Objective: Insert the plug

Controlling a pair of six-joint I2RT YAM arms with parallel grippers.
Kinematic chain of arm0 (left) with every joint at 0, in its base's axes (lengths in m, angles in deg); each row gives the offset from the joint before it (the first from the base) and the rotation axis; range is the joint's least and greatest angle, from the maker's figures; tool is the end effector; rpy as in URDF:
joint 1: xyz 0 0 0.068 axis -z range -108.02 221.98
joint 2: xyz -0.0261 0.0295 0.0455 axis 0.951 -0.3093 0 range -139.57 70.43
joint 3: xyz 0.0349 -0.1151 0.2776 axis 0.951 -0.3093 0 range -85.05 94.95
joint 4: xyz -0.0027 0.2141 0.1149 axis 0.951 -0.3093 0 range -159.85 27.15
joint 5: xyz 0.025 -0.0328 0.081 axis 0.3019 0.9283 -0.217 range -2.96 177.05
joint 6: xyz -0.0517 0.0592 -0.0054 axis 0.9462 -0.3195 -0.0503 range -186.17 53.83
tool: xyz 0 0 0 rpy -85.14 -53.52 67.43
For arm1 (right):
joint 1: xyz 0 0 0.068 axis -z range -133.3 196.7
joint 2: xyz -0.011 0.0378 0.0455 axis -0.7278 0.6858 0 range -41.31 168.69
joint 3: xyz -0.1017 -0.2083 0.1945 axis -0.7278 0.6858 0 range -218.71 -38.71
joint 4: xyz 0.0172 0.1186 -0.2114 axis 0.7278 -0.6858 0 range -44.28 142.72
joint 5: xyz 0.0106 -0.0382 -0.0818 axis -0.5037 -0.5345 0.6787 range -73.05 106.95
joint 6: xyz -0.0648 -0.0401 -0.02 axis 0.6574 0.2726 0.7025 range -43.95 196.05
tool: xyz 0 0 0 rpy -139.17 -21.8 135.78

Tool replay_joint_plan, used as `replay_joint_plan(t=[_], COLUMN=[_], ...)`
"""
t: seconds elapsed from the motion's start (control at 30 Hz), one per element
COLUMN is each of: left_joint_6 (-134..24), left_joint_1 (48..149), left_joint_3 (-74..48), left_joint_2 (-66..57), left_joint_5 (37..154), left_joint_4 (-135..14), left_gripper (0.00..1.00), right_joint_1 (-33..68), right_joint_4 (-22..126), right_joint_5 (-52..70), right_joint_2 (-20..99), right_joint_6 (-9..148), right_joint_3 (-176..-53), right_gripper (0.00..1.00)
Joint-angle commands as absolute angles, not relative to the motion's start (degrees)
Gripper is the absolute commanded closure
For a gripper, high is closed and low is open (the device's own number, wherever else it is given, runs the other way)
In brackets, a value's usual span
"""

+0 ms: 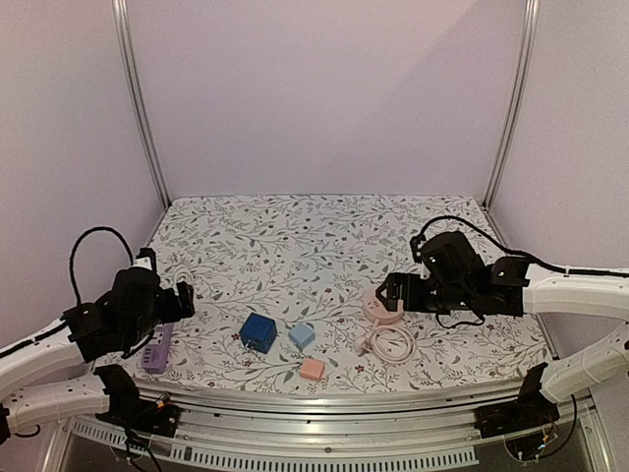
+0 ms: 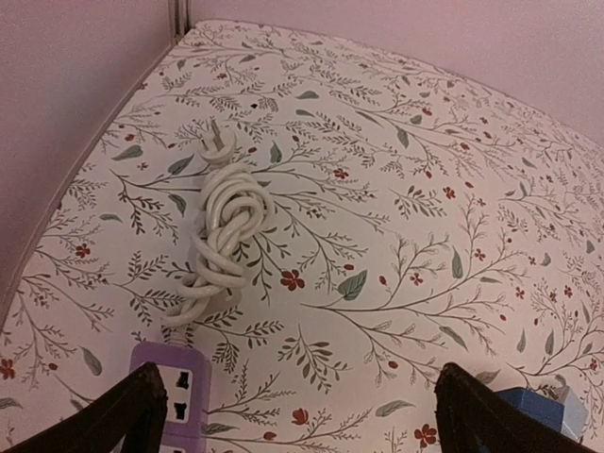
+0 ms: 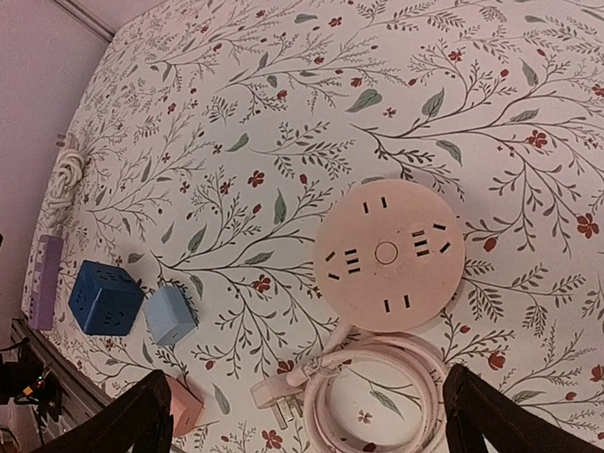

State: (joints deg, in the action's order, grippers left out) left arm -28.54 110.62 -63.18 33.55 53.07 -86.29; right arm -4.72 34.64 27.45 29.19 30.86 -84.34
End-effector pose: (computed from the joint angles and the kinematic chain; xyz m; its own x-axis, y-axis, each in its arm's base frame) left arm 0.1167 -0.0449 0.2091 -0.4922 -0.2548 -0.8324 -0.1572 0.9665 -0.2029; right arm 0.1680 0.1908 0.2552 -0.7858 0.1336 -0.6039 -0.1816 0.8835 0.4317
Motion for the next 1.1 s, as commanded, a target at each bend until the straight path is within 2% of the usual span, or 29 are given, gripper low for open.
replay_joint_plan(t=[0.0, 0.1, 0.27, 0.63, 1.07], left_joint_6=[-28.0, -28.6, -31.3, -31.7, -30.6], left_joint_1=[113.5, 115.1, 118.8, 136.5, 138.5], left_joint_3=[-61.4, -60.3, -58.7, -53.0, -48.8], left_joint_2=[31.6, 28.8, 22.4, 9.1, -3.2], left_joint_5=[49.0, 49.4, 56.4, 62.3, 61.9], left_joint_4=[-86.5, -85.9, -82.7, -79.3, -78.8], left_gripper=[0.01, 0.01, 0.02, 0.04, 0.04], right_joint_1=[-7.4, -8.1, -8.8, -8.8, -8.8], right_joint_4=[31.9, 31.7, 32.9, 35.0, 36.8], right_joint_5=[30.7, 29.4, 29.1, 29.8, 27.0], right_joint_2=[32.6, 35.2, 39.1, 46.8, 44.1], right_joint_6=[31.1, 31.5, 31.8, 29.5, 28.9], right_joint_3=[-86.0, -86.5, -86.8, -89.1, -86.8], right_gripper=[0.01, 0.01, 0.01, 0.01, 0.01])
